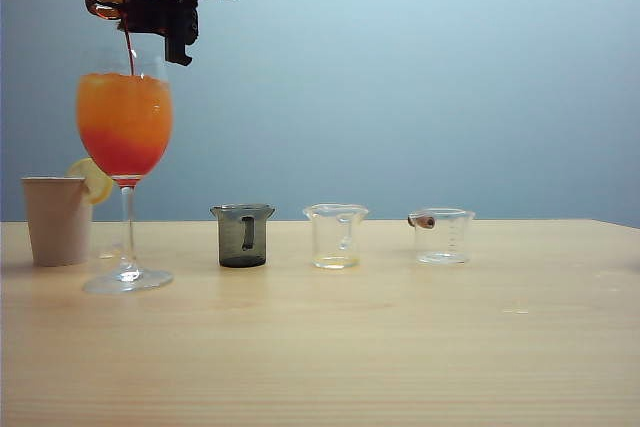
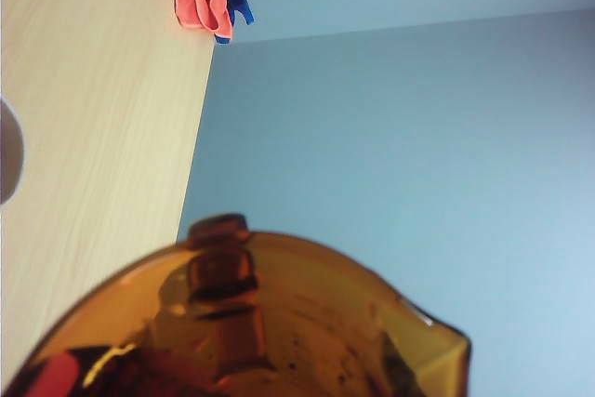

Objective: Pick up the fourth measuring cup from the left, pour the grenadine inside into the goblet, and finally put the measuring cup back in its original place.

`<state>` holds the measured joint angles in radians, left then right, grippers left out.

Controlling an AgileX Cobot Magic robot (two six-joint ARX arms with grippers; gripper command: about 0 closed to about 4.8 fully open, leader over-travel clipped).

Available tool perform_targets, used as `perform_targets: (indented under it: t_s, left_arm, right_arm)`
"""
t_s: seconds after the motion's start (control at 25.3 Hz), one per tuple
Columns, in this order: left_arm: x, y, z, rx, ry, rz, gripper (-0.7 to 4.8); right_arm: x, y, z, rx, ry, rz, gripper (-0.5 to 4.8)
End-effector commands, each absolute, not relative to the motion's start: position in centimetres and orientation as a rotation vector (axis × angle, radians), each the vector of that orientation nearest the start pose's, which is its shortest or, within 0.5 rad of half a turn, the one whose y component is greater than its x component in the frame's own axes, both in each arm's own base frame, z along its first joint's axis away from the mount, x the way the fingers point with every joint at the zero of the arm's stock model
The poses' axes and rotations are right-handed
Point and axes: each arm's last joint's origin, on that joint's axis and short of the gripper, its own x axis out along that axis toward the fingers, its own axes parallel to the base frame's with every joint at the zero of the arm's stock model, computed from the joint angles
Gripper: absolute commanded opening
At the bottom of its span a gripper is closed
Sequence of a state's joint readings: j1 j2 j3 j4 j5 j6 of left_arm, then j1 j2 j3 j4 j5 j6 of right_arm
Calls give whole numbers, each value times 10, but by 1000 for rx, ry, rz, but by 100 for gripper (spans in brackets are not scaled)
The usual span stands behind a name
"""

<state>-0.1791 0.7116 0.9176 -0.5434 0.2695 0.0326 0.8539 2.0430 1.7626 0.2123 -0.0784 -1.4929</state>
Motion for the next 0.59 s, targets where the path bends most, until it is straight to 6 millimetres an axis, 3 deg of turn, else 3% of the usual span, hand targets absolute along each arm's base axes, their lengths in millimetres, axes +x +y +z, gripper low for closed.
perform_targets:
  t_s: [0.04, 0.59]
  left_arm:
    - [134, -32, 355, 16, 323, -453, -4]
    - [134, -32, 355, 16, 323, -453, -4]
  right_arm:
    - [317, 368, 333, -1385, -672, 752, 199]
    - [318, 368, 335, -1405, -699, 724, 199]
